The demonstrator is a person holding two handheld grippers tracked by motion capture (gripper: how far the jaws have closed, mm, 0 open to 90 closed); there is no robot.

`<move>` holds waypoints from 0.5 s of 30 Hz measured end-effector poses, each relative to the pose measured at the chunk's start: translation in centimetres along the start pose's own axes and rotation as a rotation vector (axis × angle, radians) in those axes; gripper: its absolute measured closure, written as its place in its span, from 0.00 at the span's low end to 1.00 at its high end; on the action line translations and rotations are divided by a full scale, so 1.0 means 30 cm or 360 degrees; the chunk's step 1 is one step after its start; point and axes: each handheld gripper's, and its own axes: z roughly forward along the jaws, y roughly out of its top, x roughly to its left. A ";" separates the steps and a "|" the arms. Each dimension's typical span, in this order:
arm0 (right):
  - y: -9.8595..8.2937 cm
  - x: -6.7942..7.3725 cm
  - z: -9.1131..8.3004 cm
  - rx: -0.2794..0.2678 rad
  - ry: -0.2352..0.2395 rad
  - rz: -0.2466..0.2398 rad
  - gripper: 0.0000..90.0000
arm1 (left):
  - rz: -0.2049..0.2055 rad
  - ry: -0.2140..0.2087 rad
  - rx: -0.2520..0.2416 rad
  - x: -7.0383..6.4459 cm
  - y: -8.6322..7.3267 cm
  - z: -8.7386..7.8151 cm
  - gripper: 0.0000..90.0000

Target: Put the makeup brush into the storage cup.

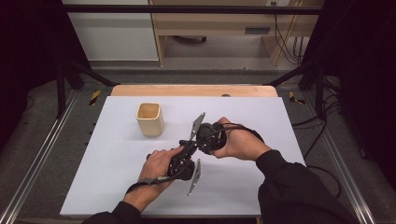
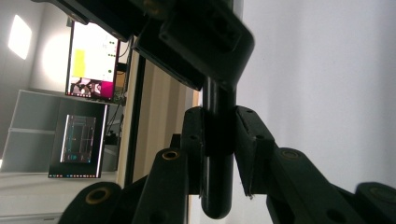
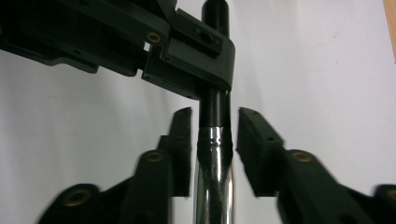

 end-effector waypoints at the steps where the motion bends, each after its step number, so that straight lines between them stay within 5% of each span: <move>1: -0.004 0.000 0.000 -0.0007 -0.0007 -0.0019 0.67 | 0.0008 -0.0003 0.0001 0.001 0.000 0.000 0.82; 15: -0.064 -0.005 -0.030 -0.0077 -0.0101 -0.0005 0.36 | 0.0009 -0.0001 0.0034 0.004 -0.020 -0.004 0.82</move>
